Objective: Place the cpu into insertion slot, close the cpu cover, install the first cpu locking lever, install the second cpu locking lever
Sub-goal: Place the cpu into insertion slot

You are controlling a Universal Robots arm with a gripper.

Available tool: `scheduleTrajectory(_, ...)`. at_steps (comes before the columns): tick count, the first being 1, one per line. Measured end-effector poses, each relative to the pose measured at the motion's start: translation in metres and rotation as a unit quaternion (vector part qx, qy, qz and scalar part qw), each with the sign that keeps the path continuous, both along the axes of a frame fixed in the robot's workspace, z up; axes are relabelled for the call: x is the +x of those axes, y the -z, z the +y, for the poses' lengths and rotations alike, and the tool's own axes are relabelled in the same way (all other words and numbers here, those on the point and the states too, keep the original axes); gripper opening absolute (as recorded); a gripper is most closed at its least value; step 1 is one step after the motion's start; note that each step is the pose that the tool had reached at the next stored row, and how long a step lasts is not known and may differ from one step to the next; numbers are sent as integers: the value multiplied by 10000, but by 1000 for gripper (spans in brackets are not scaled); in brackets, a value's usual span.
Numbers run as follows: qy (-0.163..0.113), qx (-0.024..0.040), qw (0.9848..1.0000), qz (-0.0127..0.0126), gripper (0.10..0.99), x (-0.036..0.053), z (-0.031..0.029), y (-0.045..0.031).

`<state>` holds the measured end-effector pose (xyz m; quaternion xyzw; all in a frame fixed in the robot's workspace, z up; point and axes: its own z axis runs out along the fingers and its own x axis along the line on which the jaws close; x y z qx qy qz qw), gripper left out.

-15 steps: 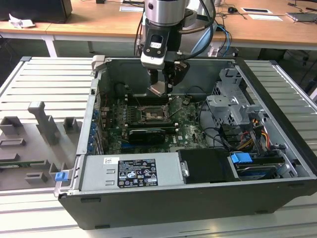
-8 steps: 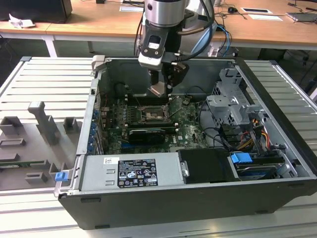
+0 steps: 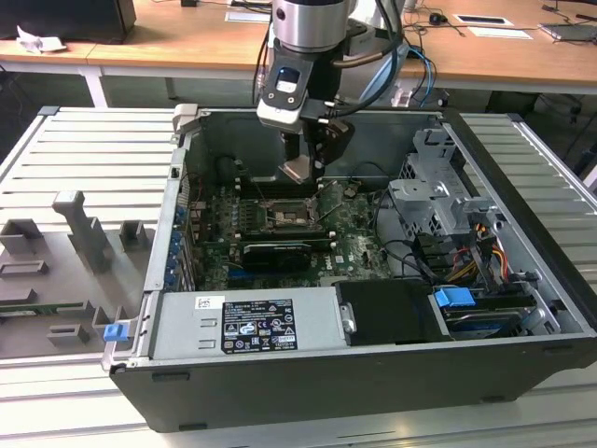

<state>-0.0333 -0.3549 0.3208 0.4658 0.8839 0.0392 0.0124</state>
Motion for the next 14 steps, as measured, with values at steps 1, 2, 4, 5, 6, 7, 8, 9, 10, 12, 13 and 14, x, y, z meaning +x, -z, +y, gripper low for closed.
scheduleTrajectory(1,65,-1,10000,0,529,0,0,3)
scheduleTrajectory(2,120,-5,9999,0,529,0,1,8)
scheduleTrajectory(4,207,-25,9998,-1,529,0,2,14)
scheduleTrajectory(5,235,-29,9997,-1,529,0,2,16)
scheduleTrajectory(6,259,-31,9997,0,529,1,2,18)
scheduleTrajectory(7,289,-33,9996,0,529,0,3,21)
scheduleTrajectory(8,312,-35,9995,0,529,1,3,24)
scheduleTrajectory(9,345,-36,9994,0,529,0,2,27)
scheduleTrajectory(10,384,-36,9993,0,529,0,3,33)
scheduleTrajectory(12,442,-36,9990,0,529,0,2,39)
scheduleTrajectory(13,474,-36,9989,0,529,0,3,43)
scheduleTrajectory(14,527,-36,9986,0,529,0,2,49)
